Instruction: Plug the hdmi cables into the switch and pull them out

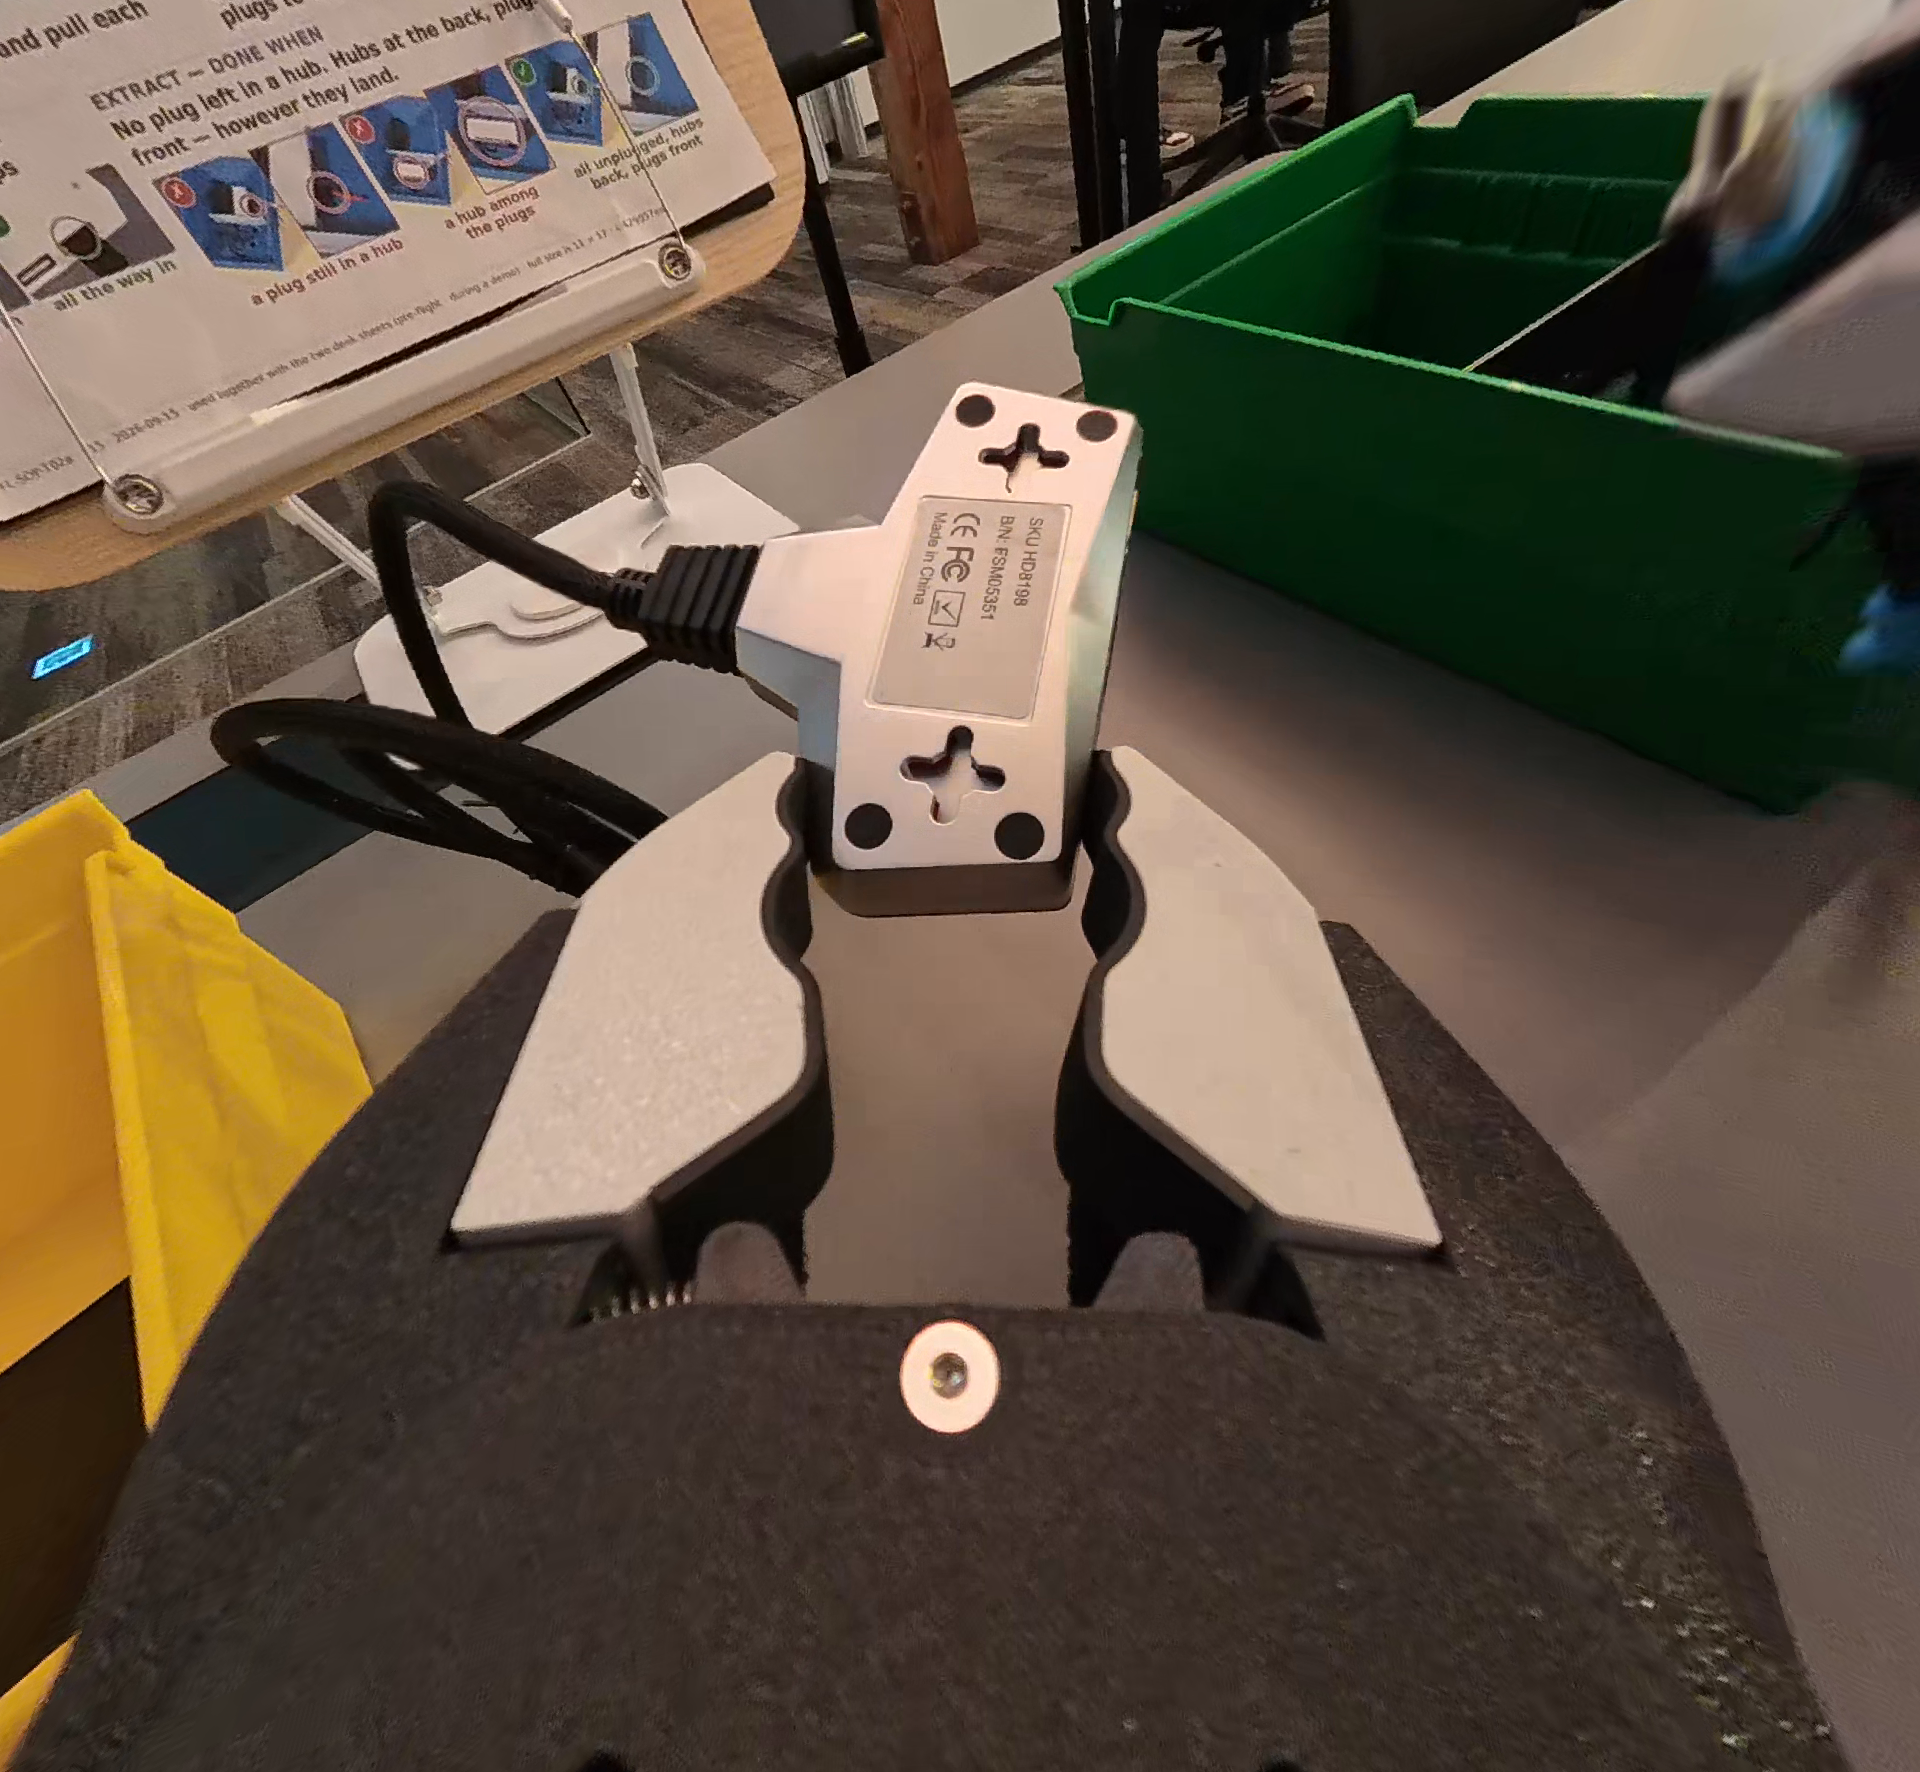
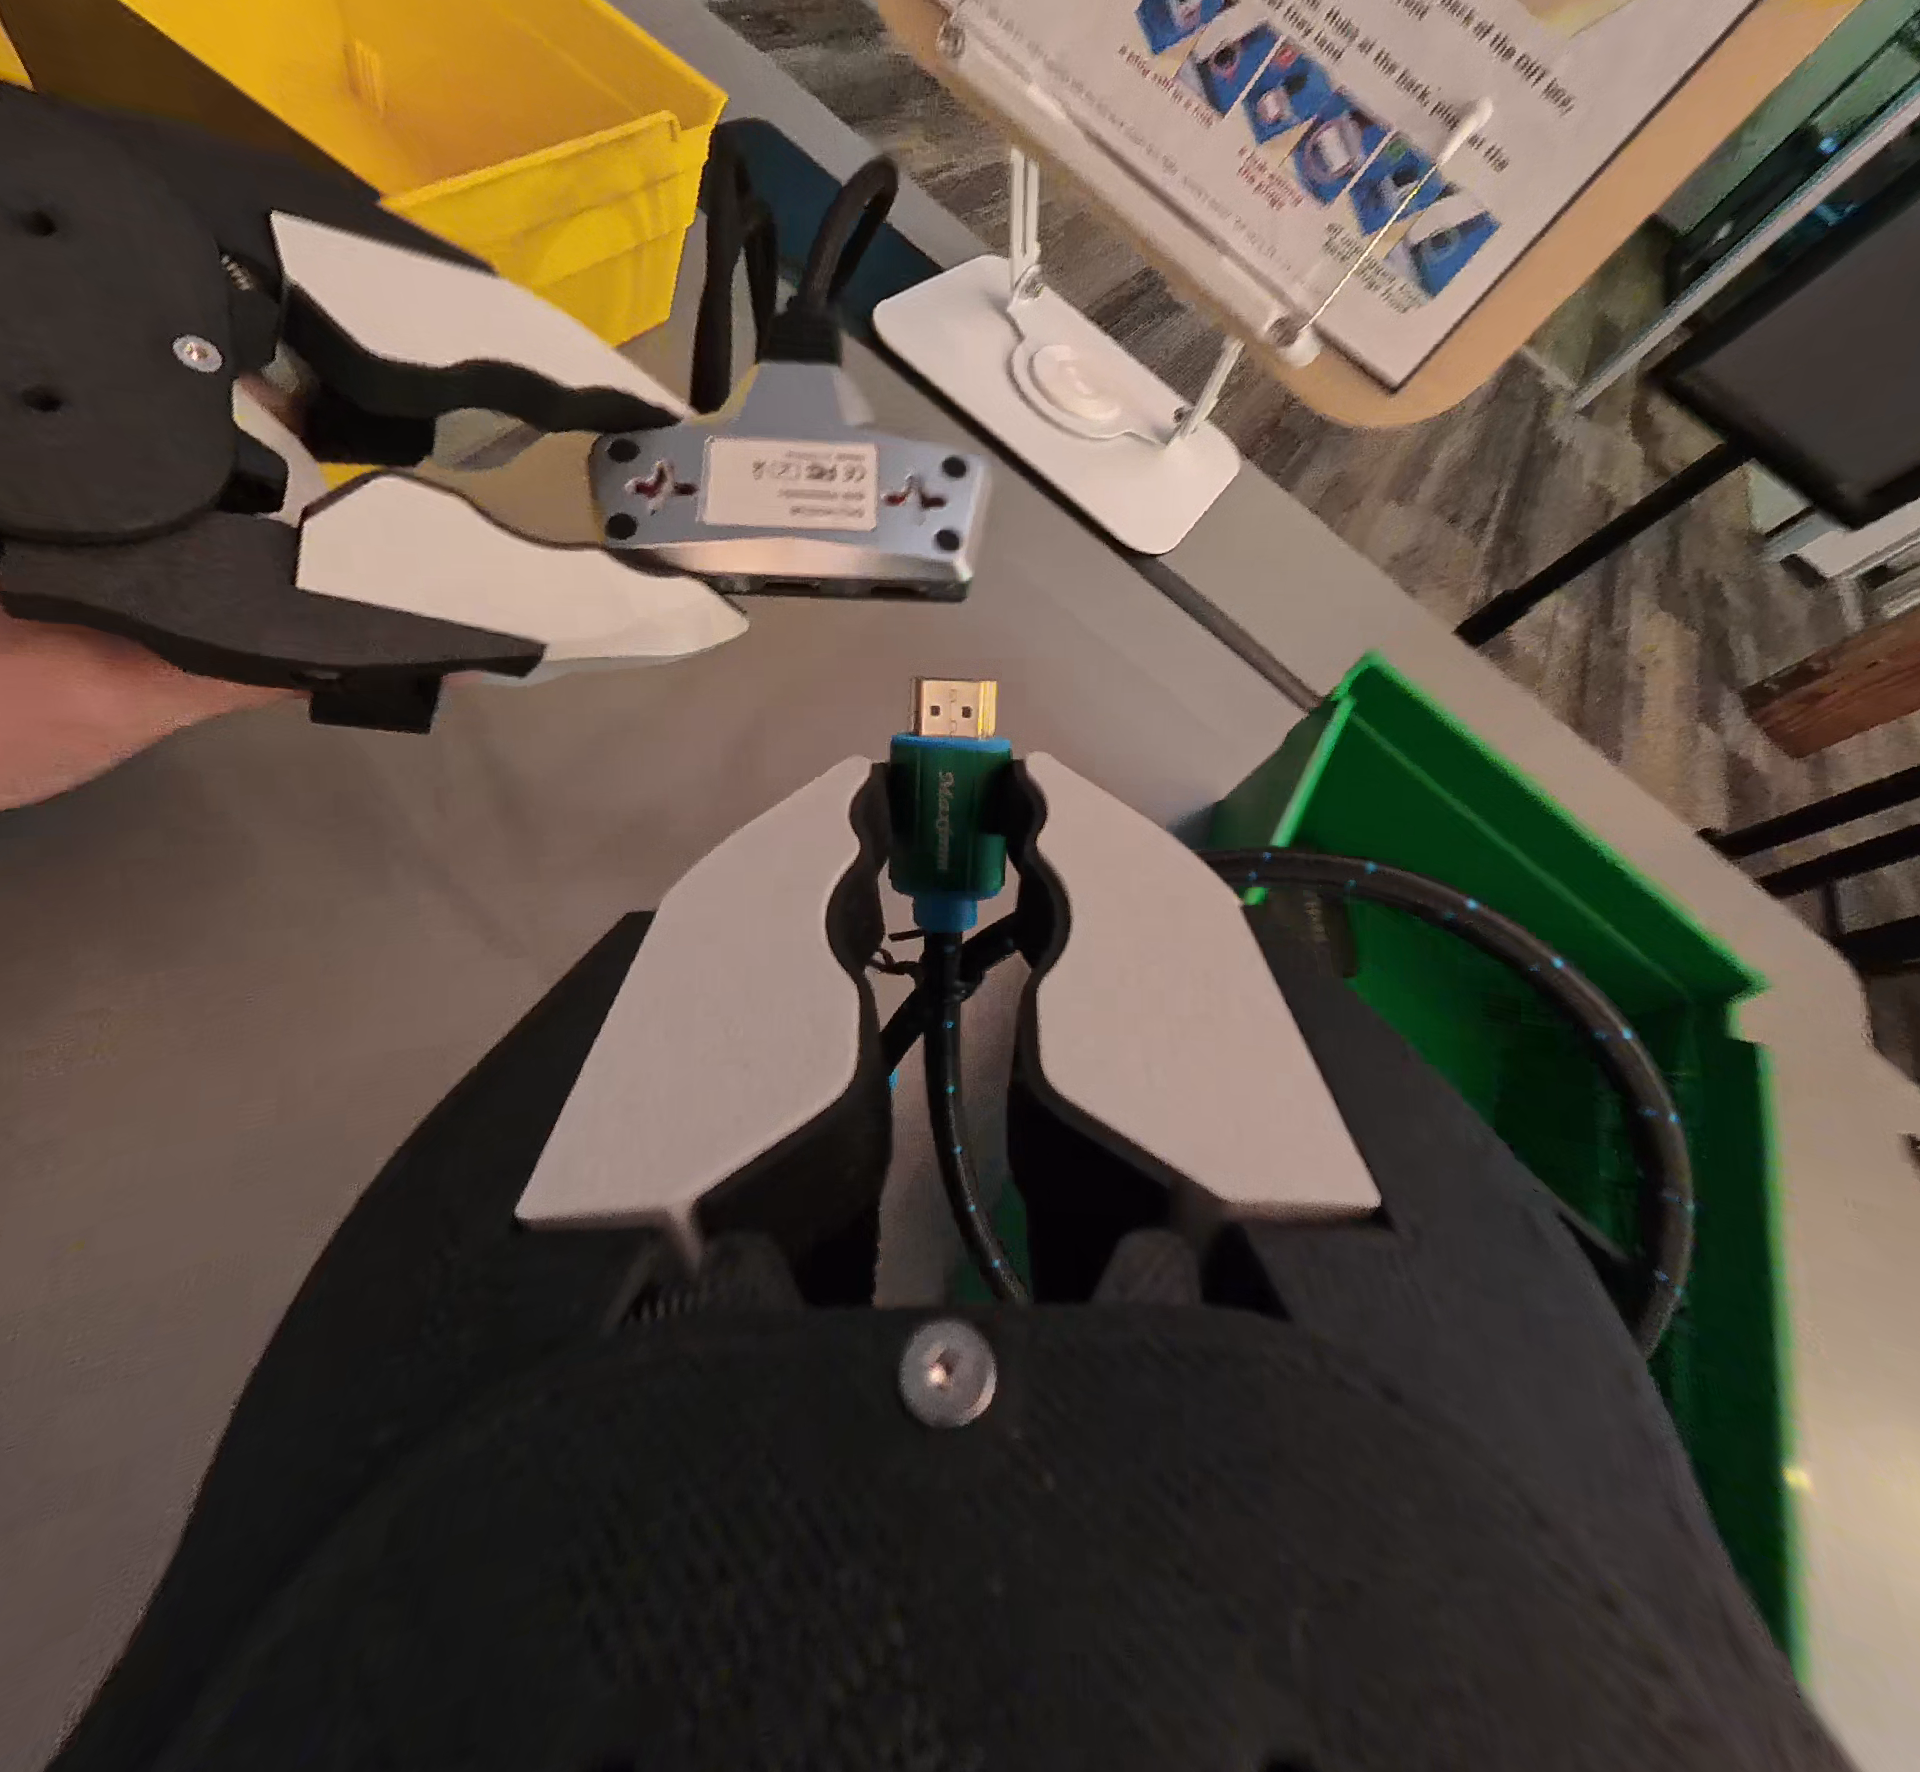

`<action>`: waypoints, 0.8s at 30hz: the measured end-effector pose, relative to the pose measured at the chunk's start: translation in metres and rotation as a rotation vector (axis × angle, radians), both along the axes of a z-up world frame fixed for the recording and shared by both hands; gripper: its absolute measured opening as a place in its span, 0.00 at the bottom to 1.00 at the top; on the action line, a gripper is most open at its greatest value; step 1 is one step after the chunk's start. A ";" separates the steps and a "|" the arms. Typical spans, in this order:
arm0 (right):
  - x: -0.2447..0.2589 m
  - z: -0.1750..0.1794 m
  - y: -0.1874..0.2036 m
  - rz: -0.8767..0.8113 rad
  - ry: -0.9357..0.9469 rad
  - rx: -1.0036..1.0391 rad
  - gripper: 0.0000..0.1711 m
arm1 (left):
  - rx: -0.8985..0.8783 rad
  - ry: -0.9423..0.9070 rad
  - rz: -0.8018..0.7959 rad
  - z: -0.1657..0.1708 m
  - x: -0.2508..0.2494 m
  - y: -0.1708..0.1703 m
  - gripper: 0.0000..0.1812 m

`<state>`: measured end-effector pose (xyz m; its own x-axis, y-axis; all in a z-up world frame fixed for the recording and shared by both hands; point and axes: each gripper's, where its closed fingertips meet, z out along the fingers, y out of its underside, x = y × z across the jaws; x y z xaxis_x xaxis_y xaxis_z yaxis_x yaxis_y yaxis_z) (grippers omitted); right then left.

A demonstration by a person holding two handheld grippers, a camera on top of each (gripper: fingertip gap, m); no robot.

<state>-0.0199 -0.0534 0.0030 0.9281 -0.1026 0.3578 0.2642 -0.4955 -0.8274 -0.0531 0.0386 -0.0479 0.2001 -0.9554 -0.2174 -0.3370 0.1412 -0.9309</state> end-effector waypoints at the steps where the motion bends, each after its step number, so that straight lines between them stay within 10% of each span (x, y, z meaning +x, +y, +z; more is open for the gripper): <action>1: 0.004 0.010 -0.004 0.005 -0.016 -0.003 0.12 | 0.001 0.000 -0.001 0.000 0.000 0.000 0.28; 11: 0.072 0.096 -0.062 -0.026 0.153 -0.023 0.12 | -0.018 -0.019 -0.010 0.005 -0.004 -0.001 0.28; 24: 0.144 -0.005 -0.066 -0.109 0.440 0.026 0.12 | -0.004 -0.014 -0.021 0.003 -0.004 -0.004 0.28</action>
